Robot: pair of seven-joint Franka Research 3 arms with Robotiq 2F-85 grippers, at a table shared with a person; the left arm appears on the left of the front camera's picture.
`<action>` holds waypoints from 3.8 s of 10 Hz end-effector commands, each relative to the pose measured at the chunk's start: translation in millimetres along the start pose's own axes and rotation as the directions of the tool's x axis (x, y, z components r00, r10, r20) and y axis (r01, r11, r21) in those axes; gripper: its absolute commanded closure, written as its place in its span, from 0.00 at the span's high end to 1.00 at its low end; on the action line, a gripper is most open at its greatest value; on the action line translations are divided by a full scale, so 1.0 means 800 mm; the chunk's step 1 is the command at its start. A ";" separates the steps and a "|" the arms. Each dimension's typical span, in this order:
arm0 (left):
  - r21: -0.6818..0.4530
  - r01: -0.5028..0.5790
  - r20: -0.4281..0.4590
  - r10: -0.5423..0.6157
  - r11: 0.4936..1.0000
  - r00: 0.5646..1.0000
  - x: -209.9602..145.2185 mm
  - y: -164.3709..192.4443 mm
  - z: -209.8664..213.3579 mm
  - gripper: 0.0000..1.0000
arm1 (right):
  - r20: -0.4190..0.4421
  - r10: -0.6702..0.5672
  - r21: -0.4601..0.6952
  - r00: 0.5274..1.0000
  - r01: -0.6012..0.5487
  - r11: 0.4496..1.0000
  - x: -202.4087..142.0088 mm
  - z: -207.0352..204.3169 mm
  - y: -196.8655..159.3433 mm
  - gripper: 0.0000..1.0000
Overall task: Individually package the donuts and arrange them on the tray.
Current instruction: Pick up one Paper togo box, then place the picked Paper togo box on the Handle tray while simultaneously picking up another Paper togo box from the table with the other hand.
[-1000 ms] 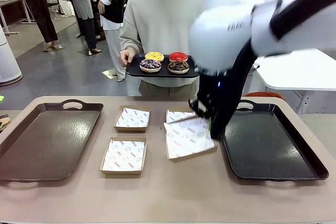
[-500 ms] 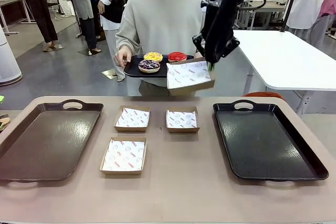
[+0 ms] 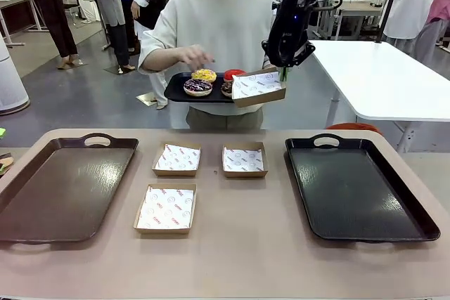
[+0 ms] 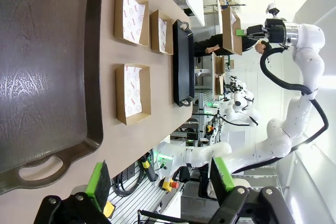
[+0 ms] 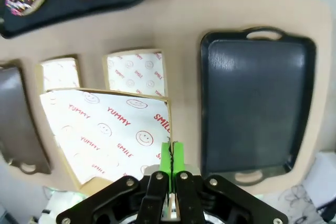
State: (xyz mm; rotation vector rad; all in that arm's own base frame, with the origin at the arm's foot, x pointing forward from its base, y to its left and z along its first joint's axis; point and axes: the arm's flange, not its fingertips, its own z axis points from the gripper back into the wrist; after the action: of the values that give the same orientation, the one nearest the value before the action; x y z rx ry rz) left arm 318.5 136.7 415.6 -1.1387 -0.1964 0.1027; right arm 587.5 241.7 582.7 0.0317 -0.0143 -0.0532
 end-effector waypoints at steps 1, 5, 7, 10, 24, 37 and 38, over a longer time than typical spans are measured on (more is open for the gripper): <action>-0.015 0.003 0.012 -0.002 1.000 1.000 0.000 -0.001 0.001 1.00 | 0.012 -0.014 0.005 1.000 0.014 1.000 -0.005 -0.005 -0.002 0.00; -0.015 0.003 0.012 -0.002 1.000 1.000 0.000 -0.001 0.001 1.00 | 0.012 -0.014 0.005 1.000 0.014 1.000 -0.005 -0.005 -0.002 0.00; -0.015 0.003 0.012 -0.002 1.000 1.000 0.000 -0.001 0.001 1.00 | 0.012 -0.014 0.005 1.000 0.014 1.000 -0.005 -0.005 -0.002 0.00; -0.015 0.003 0.012 -0.002 1.000 1.000 0.000 -0.001 0.001 1.00 | 0.012 -0.014 0.005 1.000 0.014 1.000 -0.005 -0.005 -0.002 0.00; -0.015 0.003 0.012 -0.002 1.000 1.000 0.000 -0.001 0.001 1.00 | 0.012 -0.014 0.005 1.000 0.014 1.000 -0.005 -0.005 -0.002 0.00; 0.575 0.135 -0.186 -0.032 0.807 0.982 0.083 -0.191 -0.157 1.00 | -0.043 0.054 0.082 0.998 -0.050 0.995 -0.115 0.022 -0.171 0.01; 0.632 0.165 -0.209 -0.038 0.758 0.977 0.086 -0.208 -0.194 1.00 | -0.052 0.046 0.089 0.998 -0.041 0.995 -0.124 0.004 -0.191 0.01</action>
State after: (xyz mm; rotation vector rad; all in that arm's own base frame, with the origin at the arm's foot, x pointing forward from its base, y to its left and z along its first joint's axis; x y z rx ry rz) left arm 401.3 -45.9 515.6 -0.5272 -0.0758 -0.0322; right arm 496.7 103.1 608.0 0.0893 0.0483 -0.0130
